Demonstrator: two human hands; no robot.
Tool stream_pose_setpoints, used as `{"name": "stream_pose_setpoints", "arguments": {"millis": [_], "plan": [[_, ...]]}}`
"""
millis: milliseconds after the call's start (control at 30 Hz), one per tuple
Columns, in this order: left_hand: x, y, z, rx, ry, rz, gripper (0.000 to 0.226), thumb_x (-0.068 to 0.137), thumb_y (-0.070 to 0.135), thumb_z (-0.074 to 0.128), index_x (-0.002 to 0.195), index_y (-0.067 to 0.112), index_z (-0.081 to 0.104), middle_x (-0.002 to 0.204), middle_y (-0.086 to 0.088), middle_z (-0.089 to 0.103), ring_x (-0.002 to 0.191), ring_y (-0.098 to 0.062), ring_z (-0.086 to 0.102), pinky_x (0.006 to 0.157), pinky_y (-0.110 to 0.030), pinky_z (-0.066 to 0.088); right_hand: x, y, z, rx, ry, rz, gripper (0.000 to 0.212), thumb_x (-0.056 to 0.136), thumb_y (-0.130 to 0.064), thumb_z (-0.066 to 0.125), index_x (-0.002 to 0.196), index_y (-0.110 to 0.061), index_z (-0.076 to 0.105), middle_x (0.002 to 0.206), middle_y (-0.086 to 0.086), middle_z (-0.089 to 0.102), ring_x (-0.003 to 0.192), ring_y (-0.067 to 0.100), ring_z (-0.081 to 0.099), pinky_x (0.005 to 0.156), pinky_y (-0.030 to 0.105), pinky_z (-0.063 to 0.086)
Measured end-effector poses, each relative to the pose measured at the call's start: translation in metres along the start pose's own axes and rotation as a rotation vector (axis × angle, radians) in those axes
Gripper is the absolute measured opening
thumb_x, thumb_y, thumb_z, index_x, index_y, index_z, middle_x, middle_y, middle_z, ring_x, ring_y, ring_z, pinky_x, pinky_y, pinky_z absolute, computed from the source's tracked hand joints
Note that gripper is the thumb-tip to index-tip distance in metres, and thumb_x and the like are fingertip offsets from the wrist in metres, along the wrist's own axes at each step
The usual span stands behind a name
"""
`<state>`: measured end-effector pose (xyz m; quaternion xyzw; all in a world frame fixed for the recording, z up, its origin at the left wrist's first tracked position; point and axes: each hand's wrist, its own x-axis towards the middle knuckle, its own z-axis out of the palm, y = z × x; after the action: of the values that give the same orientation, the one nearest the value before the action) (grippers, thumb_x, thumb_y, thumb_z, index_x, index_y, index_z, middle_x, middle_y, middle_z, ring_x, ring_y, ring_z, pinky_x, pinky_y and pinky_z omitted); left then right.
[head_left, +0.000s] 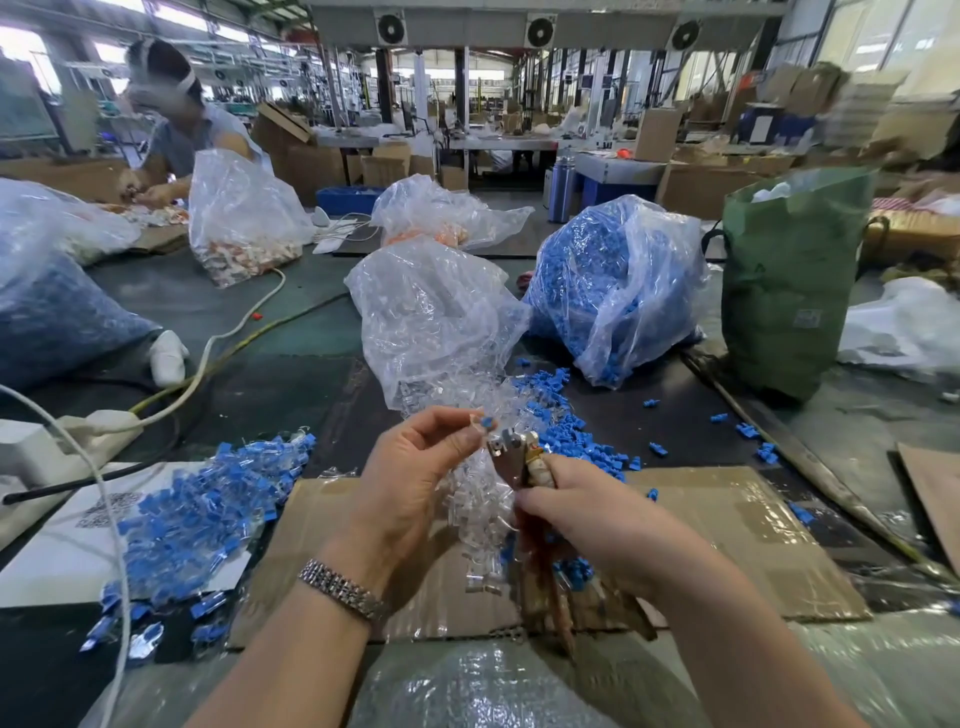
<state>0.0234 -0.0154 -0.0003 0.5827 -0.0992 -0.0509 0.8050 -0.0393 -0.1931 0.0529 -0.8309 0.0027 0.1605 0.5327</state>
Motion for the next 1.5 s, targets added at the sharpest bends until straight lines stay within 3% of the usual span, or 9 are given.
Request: {"name": "stream_pose_setpoints", "arguments": {"millis": [133, 233, 333, 467, 567, 633, 1100, 1333, 1500], "plan": [[0.004, 0.016, -0.028, 0.585, 0.397, 0.17, 0.011, 0.09, 0.012, 0.074, 0.092, 0.023, 0.073, 0.091, 0.002, 0.074, 0.086, -0.008, 0.068, 0.078, -0.023, 0.054, -0.003, -0.002, -0.03, -0.244, 0.173, -0.031, 0.016, 0.1, -0.025, 0.055, 0.094, -0.011, 0.057, 0.078, 0.002, 0.062, 0.068, 0.016, 0.059, 0.067, 0.037, 0.051], [0.003, 0.023, -0.05, 1.028, 0.743, 0.16, 0.009, 0.091, 0.01, 0.067, 0.095, 0.018, 0.069, 0.1, -0.008, 0.066, 0.089, -0.023, 0.061, 0.083, -0.043, 0.053, 0.006, 0.005, -0.056, -0.536, 0.384, 0.047, 0.028, 0.096, -0.034, 0.065, 0.114, -0.016, 0.054, 0.102, 0.003, 0.063, 0.092, 0.022, 0.06, 0.078, 0.036, 0.046], [0.0, 0.025, -0.06, 1.342, 0.897, 0.055, 0.014, 0.088, 0.01, 0.066, 0.1, 0.017, 0.07, 0.112, -0.015, 0.057, 0.109, -0.036, 0.05, 0.097, -0.053, 0.038, 0.021, 0.024, -0.071, -0.702, 0.453, 0.246, 0.046, 0.096, -0.035, 0.066, 0.13, -0.009, 0.049, 0.128, 0.017, 0.055, 0.118, 0.035, 0.053, 0.097, 0.04, 0.046], [0.001, 0.021, -0.047, 1.269, 0.586, 0.16, 0.017, 0.088, 0.006, 0.066, 0.097, 0.019, 0.07, 0.105, -0.005, 0.061, 0.101, -0.026, 0.057, 0.086, -0.039, 0.045, 0.037, 0.043, -0.071, -0.764, 0.46, 0.379, 0.059, 0.094, -0.045, 0.066, 0.136, -0.008, 0.046, 0.135, 0.019, 0.049, 0.126, 0.038, 0.048, 0.105, 0.046, 0.044], [0.003, 0.014, -0.034, 1.132, 0.254, 0.033, 0.017, 0.089, 0.013, 0.069, 0.089, 0.029, 0.069, 0.094, 0.011, 0.067, 0.085, -0.003, 0.061, 0.07, -0.015, 0.043, 0.043, 0.051, -0.064, -0.804, 0.481, 0.372, 0.057, 0.095, -0.052, 0.061, 0.134, -0.013, 0.047, 0.133, 0.015, 0.051, 0.122, 0.035, 0.051, 0.1, 0.045, 0.047], [0.004, 0.008, -0.031, 1.147, 0.166, -0.026, 0.016, 0.086, 0.019, 0.074, 0.084, 0.034, 0.068, 0.087, 0.012, 0.068, 0.083, -0.004, 0.063, 0.068, -0.016, 0.044, 0.045, 0.056, -0.059, -0.848, 0.522, 0.354, 0.055, 0.095, -0.056, 0.057, 0.133, -0.017, 0.048, 0.131, 0.012, 0.052, 0.121, 0.032, 0.052, 0.097, 0.045, 0.048], [0.004, 0.0, -0.024, 1.3, 0.056, -0.035, 0.01, 0.086, 0.035, 0.075, 0.088, 0.033, 0.066, 0.096, 0.009, 0.056, 0.085, -0.004, 0.056, 0.071, -0.025, 0.044, 0.044, 0.08, -0.054, -0.872, 0.673, 0.261, 0.062, 0.096, -0.064, 0.044, 0.143, -0.024, 0.041, 0.139, 0.008, 0.044, 0.131, 0.03, 0.037, 0.104, 0.052, 0.036], [0.005, -0.003, -0.027, 1.289, 0.067, -0.029, 0.011, 0.087, 0.042, 0.076, 0.086, 0.032, 0.071, 0.094, 0.011, 0.057, 0.083, 0.001, 0.052, 0.064, -0.015, 0.035, 0.043, 0.077, -0.044, -0.892, 0.773, -0.299, 0.03, 0.095, -0.04, 0.062, 0.125, -0.035, 0.066, 0.123, -0.011, 0.057, 0.12, 0.016, 0.043, 0.096, 0.04, 0.028], [0.002, -0.001, -0.023, 1.213, 0.099, -0.029, 0.016, 0.083, 0.043, 0.08, 0.073, 0.04, 0.068, 0.083, 0.016, 0.06, 0.077, 0.002, 0.055, 0.061, -0.016, 0.037, 0.048, 0.078, -0.039, -0.843, 0.651, -0.261, 0.022, 0.102, -0.036, 0.055, 0.115, -0.04, 0.072, 0.115, -0.016, 0.065, 0.118, 0.015, 0.043, 0.093, 0.04, 0.024]]}}
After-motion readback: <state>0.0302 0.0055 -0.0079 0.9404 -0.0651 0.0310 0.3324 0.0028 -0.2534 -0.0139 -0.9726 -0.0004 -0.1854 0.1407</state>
